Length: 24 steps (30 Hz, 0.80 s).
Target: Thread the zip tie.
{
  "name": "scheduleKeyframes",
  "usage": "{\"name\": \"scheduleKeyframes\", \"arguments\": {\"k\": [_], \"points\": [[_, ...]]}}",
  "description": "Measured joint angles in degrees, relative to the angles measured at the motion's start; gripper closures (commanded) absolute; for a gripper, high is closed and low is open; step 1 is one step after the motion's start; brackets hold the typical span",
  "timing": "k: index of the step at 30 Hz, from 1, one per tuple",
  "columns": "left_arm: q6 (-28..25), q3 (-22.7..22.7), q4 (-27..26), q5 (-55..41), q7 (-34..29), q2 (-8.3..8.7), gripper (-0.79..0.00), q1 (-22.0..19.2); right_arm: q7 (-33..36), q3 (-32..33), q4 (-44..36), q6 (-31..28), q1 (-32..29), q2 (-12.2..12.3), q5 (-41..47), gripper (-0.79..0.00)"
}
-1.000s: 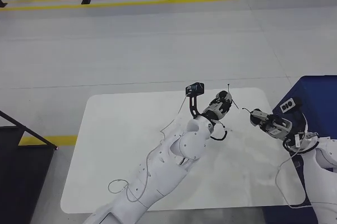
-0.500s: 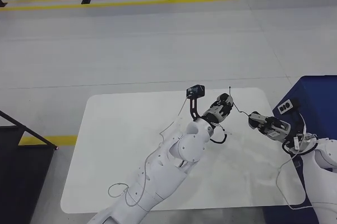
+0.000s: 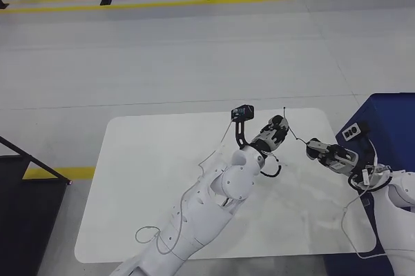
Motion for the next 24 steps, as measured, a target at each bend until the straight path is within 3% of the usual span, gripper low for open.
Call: {"name": "scheduleKeyframes", "arguments": {"k": [10,20,21,22,24], "points": [[-0.1,0.4,0.8,1.2,-1.9,-0.53,0.000,-0.1,0.0,0.1,0.4,-0.5,-0.1,0.4,1.0,0.000],[-1.7,0.1,0.5,0.5,-8.1,-0.62,0.000,0.2,-0.6,0.0,0.7,-0.1,-0.3,0.9,1.8,0.000],[-1.7,0.0,0.5,0.6,-8.4,-0.62,-0.191,0.3,-0.7,0.0,0.8,0.0,-0.3,0.9,1.9,0.000],[-1.7,0.0,0.4,0.7,-8.6,-0.62,-0.785,0.3,-0.7,-0.1,0.8,0.1,-0.3,0.9,2.0,0.000],[-1.7,-0.2,0.2,0.9,-8.4,-0.64,-0.785,0.6,-0.7,-0.1,0.9,0.4,-0.4,1.0,2.2,0.000]]}}
